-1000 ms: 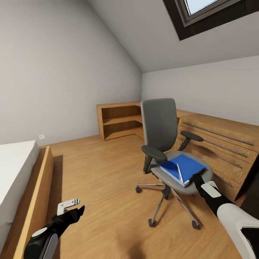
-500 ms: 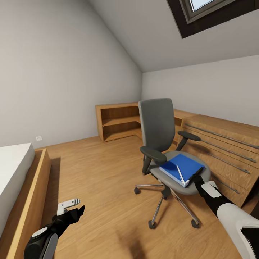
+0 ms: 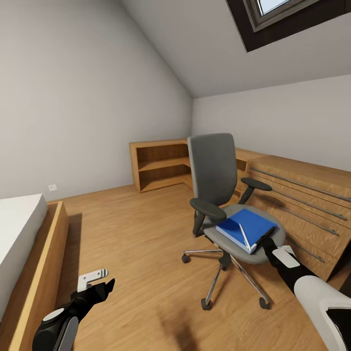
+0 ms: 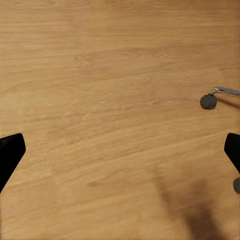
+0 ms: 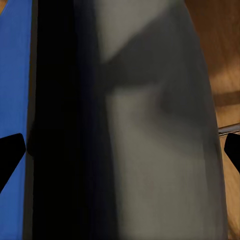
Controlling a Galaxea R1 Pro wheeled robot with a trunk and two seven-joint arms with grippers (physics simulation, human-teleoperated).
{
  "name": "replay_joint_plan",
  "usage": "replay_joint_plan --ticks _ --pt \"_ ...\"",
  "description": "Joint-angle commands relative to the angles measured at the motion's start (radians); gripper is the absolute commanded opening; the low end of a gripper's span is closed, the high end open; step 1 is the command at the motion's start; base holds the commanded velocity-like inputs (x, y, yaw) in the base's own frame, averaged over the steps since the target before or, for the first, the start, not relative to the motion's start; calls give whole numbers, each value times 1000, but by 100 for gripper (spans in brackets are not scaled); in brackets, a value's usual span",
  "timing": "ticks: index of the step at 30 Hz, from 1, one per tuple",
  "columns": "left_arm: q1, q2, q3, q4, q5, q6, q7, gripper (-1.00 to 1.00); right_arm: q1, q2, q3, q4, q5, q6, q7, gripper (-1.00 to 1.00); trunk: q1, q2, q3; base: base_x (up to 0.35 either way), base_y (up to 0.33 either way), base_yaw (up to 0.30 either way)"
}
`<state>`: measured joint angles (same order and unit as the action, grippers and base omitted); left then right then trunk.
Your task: In the bedroom, organize the workspace by keeping the computer under the desk, ensuring the monitor is on the desk, placing the keyboard on the desk next to the monitor, placing the mouse on the desk next to the keyboard, moving the folder from the swivel chair onto the desk next to the mouse, stacking the notebook on top of the folder with the pen on top of the notebook, and positioning the swivel chair next to the desk.
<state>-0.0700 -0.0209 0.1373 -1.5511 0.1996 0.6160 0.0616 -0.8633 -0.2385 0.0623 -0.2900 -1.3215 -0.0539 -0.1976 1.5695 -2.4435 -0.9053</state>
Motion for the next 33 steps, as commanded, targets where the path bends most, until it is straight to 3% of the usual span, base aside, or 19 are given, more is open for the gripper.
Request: replay_joint_plan --ticks 1,33 --pt "-1 -1 1 -1 11 5 7 100 0 0 7 -2 -10 -4 -5 100 0 0 -1 0 0 0" --pt "-1 -1 -11 -1 10 5 7 100 0 -1 7 -2 -9 -4 -5 100 0 0 -1 32 0 0"
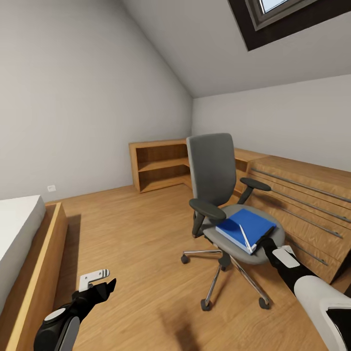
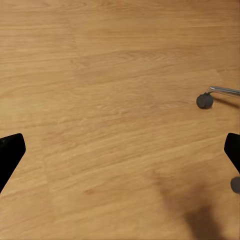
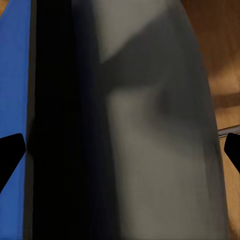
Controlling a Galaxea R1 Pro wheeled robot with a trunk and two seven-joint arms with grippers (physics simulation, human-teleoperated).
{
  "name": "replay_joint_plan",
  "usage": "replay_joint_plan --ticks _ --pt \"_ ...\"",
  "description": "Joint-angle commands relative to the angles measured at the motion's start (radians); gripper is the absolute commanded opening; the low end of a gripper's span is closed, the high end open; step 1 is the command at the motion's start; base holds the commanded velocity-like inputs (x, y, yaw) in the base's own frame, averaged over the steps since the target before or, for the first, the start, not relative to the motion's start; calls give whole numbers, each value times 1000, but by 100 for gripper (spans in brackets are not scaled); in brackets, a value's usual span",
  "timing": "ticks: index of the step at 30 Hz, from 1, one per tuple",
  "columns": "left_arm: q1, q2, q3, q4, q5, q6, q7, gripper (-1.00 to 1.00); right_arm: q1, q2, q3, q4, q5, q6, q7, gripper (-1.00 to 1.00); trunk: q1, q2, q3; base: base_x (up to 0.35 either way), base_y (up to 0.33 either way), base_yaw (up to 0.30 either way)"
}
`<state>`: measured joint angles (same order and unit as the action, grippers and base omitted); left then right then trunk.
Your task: In the bedroom, organize the workspace by keeping the computer under the desk, ensuring the monitor is on the desk, placing the keyboard on the desk next to the monitor, placing the mouse on the desk next to the keyboard, moving the folder from the swivel chair onto the desk next to the mouse, stacking the notebook on top of the folder with the pen on top of the notebook, and positioning the swivel chair next to the desk.
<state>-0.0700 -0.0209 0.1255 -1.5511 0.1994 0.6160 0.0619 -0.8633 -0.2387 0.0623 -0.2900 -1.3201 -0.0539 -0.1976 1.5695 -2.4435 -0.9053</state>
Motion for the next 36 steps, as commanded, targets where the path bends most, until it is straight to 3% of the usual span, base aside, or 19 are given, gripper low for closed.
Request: replay_joint_plan --ticks 1,29,36 --pt "-1 -1 1 -1 11 5 6 100 0 -1 7 -2 -10 -4 -5 100 0 0 -1 3 0 0" --pt "-1 -1 0 -1 12 5 7 100 0 -1 7 -2 -9 -5 -5 100 0 0 -1 0 0 0" --pt "-1 -1 0 -1 12 5 7 100 0 -1 7 -2 -9 -6 -5 100 -19 35 15 0 0 0"
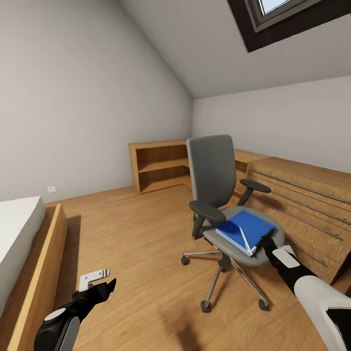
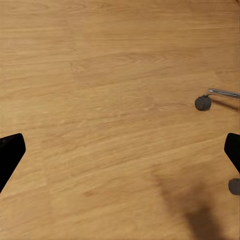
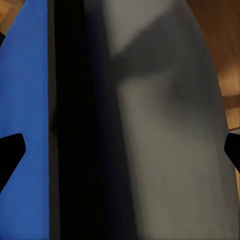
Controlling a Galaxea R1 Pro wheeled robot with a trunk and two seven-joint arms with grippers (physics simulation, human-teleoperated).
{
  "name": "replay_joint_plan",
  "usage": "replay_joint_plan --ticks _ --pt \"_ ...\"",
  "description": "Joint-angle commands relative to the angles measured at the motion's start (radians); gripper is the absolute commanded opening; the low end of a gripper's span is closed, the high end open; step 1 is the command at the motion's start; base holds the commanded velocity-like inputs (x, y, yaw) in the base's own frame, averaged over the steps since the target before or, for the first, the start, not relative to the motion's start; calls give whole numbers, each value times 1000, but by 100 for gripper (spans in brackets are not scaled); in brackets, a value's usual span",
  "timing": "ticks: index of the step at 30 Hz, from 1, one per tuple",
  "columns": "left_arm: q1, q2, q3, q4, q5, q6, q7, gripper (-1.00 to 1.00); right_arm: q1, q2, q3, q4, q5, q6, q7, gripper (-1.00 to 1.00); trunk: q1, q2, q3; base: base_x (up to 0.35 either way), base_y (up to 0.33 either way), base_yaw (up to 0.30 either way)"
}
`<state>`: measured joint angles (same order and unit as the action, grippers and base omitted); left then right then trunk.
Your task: In the bedroom, organize the workspace by keeping the computer under the desk, ensuring the monitor is on the desk, placing the keyboard on the desk next to the monitor, placing the mouse on the desk next to the keyboard, moving the folder from the swivel chair onto the desk next to the mouse, stacking the notebook on top of the folder with the pen on top of the notebook, and positioning the swivel chair next to the desk.
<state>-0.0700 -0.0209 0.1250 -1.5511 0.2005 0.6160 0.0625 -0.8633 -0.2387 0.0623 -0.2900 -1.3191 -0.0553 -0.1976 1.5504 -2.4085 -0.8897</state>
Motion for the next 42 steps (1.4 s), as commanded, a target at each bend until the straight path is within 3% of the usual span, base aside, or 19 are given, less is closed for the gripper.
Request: replay_joint_plan --ticks 1,42 --pt "-1 -1 1 -1 11 5 7 100 0 -1 7 -2 -10 -4 -5 100 0 0 -1 0 0 0" --pt "-1 -1 1 -1 9 5 7 100 0 1 11 -1 -5 -9 -2 100 0 0 -1 -34 0 0"
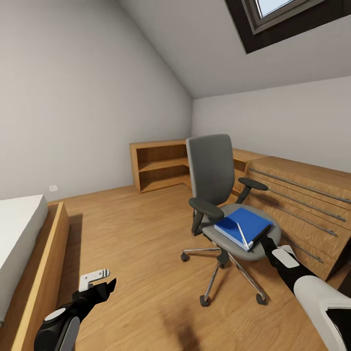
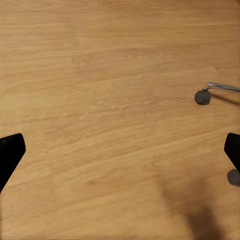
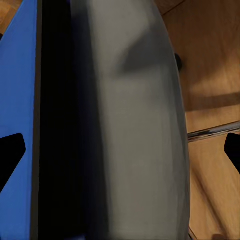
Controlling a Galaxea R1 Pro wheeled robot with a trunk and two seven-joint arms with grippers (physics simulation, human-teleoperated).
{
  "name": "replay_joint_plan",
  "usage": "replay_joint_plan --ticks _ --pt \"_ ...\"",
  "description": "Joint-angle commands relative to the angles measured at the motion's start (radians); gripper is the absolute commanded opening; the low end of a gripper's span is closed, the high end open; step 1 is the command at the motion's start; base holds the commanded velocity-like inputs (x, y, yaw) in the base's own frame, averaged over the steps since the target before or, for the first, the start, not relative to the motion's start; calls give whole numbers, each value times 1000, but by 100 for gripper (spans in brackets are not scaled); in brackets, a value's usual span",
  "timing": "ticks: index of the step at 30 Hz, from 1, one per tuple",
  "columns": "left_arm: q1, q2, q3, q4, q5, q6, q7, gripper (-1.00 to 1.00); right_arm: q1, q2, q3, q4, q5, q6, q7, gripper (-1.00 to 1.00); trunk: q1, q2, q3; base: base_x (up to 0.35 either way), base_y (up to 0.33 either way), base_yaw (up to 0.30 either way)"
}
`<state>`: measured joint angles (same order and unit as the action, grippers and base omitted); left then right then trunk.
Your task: In the bedroom, organize the workspace by keeping the computer under the desk, ensuring the monitor is on the desk, placing the keyboard on the desk next to the monitor, placing the mouse on the desk next to the keyboard, moving the folder from the swivel chair onto the desk next to the mouse, stacking the notebook on top of the folder with the pen on top of the notebook, and positioning the swivel chair next to the desk.
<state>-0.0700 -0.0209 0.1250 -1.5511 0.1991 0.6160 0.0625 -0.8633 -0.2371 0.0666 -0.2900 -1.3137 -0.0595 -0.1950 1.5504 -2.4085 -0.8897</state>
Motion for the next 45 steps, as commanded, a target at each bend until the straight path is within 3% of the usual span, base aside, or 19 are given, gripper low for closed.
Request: replay_joint_plan --ticks 1,30,41,45 --pt "-1 -1 1 -1 10 5 7 100 0 -1 7 -1 -11 -3 -5 100 0 0 -1 0 0 0" --pt "-1 -4 -15 -12 14 4 5 100 0 -3 1 8 -18 2 -8 100 0 0 -1 0 0 0" --pt "-1 -4 -31 -9 14 4 8 100 0 -5 0 8 -19 3 -9 100 42 -77 -36 0 0 0" --pt "-1 -4 -34 -10 14 4 8 100 0 -4 0 8 -19 3 -9 100 46 -84 -39 0 0 0"
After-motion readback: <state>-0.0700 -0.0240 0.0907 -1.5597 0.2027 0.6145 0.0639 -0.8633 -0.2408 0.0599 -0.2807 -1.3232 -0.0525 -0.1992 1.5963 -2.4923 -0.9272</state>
